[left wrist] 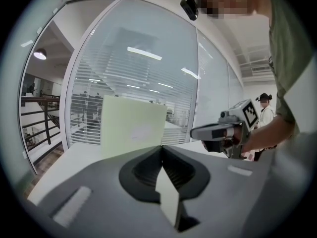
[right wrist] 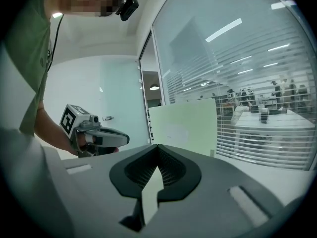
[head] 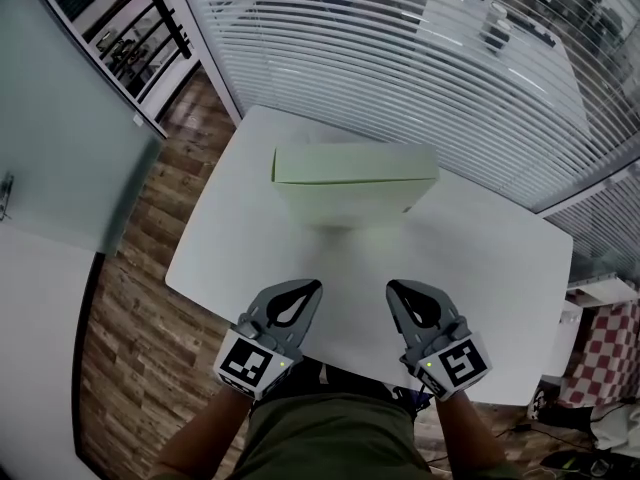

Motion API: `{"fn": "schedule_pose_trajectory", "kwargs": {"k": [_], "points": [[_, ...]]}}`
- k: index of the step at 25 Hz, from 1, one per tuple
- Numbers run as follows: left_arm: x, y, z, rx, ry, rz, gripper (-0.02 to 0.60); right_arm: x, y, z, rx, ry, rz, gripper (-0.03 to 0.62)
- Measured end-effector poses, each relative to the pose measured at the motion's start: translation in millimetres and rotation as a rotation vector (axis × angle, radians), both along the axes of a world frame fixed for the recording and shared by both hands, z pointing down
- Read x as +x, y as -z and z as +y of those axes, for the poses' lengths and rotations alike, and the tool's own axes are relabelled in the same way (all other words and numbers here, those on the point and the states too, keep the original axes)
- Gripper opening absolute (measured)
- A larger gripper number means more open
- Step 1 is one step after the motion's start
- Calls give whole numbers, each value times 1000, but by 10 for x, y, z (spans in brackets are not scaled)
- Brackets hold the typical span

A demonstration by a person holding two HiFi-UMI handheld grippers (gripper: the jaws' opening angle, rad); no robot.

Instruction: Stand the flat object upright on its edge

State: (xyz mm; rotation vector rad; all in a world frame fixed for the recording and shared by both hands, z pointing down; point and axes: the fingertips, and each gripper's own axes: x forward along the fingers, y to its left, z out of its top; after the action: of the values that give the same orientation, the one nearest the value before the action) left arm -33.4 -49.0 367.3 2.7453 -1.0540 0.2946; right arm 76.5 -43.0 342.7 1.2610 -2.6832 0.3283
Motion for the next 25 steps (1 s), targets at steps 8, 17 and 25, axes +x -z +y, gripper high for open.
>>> {"fn": "schedule_pose_trajectory", "kwargs": {"k": [8, 17, 25], "points": [[15, 19, -13, -6, -12, 6, 0, -75, 28, -8, 1, 21, 8, 11], [-19, -24, -61, -36, -3, 15, 0, -85, -20, -78, -21, 20, 5, 11], [-44, -45, -119, -47, -1, 22, 0, -73, -92, -147, -36, 4, 9, 11]]}}
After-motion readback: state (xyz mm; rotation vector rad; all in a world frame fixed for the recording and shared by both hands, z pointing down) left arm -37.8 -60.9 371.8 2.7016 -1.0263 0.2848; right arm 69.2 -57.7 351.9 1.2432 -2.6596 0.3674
